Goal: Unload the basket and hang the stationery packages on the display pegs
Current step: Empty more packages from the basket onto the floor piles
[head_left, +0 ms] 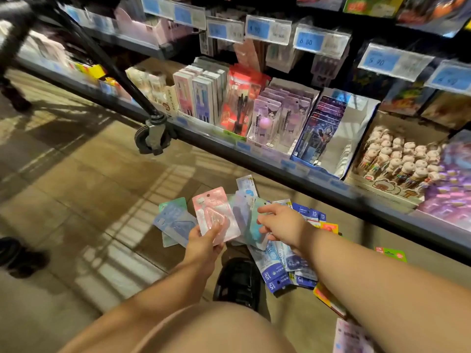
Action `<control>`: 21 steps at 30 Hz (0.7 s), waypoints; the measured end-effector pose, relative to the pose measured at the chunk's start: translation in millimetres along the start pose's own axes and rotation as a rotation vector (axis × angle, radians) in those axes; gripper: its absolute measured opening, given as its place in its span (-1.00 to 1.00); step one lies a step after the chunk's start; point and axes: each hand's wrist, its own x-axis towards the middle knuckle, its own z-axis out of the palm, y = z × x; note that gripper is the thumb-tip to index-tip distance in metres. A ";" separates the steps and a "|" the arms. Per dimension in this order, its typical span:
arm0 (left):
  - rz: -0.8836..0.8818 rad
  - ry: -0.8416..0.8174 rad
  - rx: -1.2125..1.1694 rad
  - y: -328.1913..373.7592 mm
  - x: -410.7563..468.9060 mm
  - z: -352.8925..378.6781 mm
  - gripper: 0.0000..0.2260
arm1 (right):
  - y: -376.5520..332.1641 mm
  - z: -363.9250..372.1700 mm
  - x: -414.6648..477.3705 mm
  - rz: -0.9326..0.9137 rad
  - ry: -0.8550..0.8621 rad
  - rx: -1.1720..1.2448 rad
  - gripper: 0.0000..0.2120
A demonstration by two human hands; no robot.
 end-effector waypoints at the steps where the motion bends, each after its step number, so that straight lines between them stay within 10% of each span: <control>1: 0.012 0.003 0.003 1.3 5.1 -2.2 -0.73 | -2.7 0.4 1.3 -0.011 0.002 0.000 -0.72; 6: -0.039 0.149 0.081 8.5 36.2 -17.3 -0.72 | -9.1 0.3 1.8 -0.031 0.000 0.029 -0.84; 12: -0.104 0.334 1.014 17.1 42.5 -26.5 -0.46 | 8.2 -22.0 -4.6 0.017 0.058 0.083 -0.76; 21: 0.312 -0.368 1.082 56.1 -57.3 156.6 -0.77 | 39.6 -126.6 -54.8 0.012 0.480 0.343 -0.86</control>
